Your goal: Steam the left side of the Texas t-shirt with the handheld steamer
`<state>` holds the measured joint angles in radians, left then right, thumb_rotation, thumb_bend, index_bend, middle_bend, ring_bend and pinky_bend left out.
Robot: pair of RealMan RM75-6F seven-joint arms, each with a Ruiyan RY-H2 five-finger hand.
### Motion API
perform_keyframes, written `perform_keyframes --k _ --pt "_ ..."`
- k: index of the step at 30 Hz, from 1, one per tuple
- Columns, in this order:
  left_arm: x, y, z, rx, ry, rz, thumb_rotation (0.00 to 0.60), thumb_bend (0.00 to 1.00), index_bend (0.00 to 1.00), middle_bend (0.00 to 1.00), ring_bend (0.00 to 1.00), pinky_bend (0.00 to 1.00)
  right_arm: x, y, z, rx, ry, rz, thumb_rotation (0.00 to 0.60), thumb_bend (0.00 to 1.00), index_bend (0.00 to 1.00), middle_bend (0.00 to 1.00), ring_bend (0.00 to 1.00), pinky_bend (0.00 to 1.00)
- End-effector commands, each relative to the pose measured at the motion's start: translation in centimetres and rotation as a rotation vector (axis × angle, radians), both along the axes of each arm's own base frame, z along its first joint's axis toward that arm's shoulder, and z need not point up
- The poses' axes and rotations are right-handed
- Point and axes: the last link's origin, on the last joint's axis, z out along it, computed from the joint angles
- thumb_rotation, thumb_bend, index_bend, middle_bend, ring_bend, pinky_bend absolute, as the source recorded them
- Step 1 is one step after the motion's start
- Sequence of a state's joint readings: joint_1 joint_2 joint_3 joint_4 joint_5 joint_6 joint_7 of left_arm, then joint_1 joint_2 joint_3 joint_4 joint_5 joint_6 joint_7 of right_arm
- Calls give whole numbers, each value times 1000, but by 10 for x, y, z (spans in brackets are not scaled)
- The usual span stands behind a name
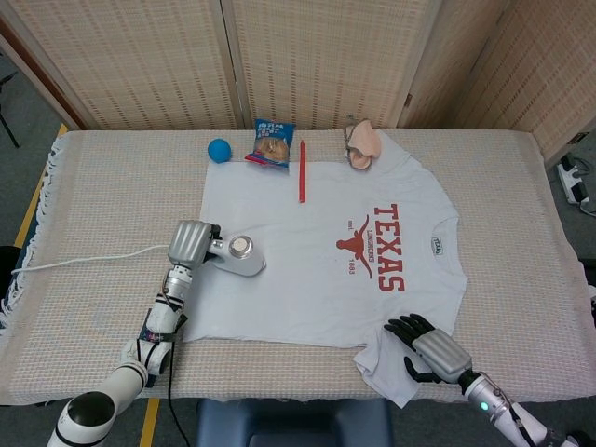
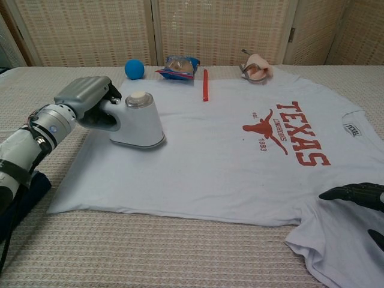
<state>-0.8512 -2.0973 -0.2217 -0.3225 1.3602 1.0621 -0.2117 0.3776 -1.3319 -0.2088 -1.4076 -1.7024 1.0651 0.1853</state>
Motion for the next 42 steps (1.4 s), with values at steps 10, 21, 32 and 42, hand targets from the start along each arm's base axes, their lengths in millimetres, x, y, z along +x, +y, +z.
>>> perform_keyframes --k 10,21,32,42 --pt "-5 -27 -8 -93 117 -175 600 399 916 981 820 719 4 0 -2 2 -8 8 373 701 0 49 0 0" --pt "1 -61 -9 -200 94 -309 600 399 916 980 820 719 5 3 -1 2 -9 9 373 701 0 49 0 0" --pt "15 -94 -6 -247 123 -410 600 400 916 980 819 718 5 3 0 -2 -14 12 372 702 0 49 0 0" --pt "6 -56 27 -134 21 -252 600 400 916 980 817 718 1 3 5 -18 -15 4 371 701 0 49 0 0"
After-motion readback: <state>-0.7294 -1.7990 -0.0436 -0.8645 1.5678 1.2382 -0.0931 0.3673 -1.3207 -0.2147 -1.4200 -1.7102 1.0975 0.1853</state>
